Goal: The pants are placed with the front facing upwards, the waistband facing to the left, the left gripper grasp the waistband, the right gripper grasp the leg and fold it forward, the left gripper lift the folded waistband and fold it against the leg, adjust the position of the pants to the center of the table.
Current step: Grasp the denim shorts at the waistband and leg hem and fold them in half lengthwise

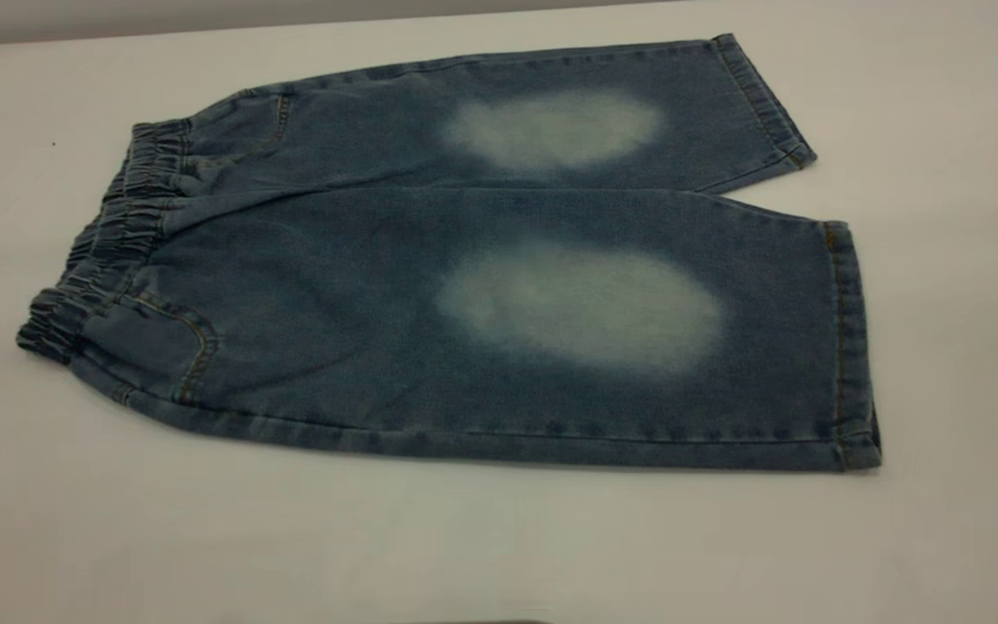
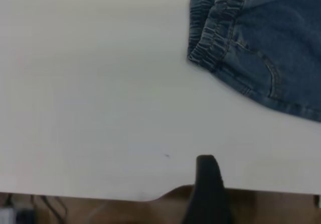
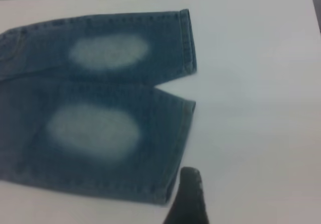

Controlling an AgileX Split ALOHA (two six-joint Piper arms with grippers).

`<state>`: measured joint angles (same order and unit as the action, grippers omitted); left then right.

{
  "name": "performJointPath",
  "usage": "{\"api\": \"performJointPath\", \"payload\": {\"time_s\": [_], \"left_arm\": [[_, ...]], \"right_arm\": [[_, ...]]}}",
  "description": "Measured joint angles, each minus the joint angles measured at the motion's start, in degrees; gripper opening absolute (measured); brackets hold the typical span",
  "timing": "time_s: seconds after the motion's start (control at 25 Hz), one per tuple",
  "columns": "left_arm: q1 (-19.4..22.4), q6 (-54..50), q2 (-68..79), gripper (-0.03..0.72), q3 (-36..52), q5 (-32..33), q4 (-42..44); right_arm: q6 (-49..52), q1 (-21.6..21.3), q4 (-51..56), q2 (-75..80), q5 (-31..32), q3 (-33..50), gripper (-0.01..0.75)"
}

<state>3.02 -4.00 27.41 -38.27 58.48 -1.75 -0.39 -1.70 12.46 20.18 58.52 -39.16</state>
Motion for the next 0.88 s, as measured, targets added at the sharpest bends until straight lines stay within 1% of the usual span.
{"api": "performJointPath", "payload": {"time_s": [0.2,0.24,0.32,0.48,0.6,0.88], "left_arm": [[0.0,-3.3,18.2,0.493,-5.7,-3.1,0.0],[0.0,-3.5,21.4,0.493,-6.3,-4.3,0.0],[0.0,-3.7,26.5,0.493,-7.1,-8.6,0.0],[0.0,-5.7,34.8,0.493,-7.3,-17.7,-0.3],[0.0,-7.5,39.7,0.493,-7.3,-22.1,-0.3],[0.0,-7.9,52.9,0.493,-7.4,-29.9,-0.3]], "right_arm": [[-0.2,0.0,1.6,12.9,-5.9,-2.1,0.528],[-0.2,0.0,2.0,15.1,-6.8,-2.1,0.528],[-0.3,0.0,2.4,18.5,-7.9,-2.1,0.528],[-1.2,0.0,2.6,23.4,-9.1,-2.1,0.528],[-2.4,0.0,2.8,25.2,-10.0,-2.1,0.528],[-3.3,0.0,3.2,26.1,-10.5,-2.1,0.528]]}}
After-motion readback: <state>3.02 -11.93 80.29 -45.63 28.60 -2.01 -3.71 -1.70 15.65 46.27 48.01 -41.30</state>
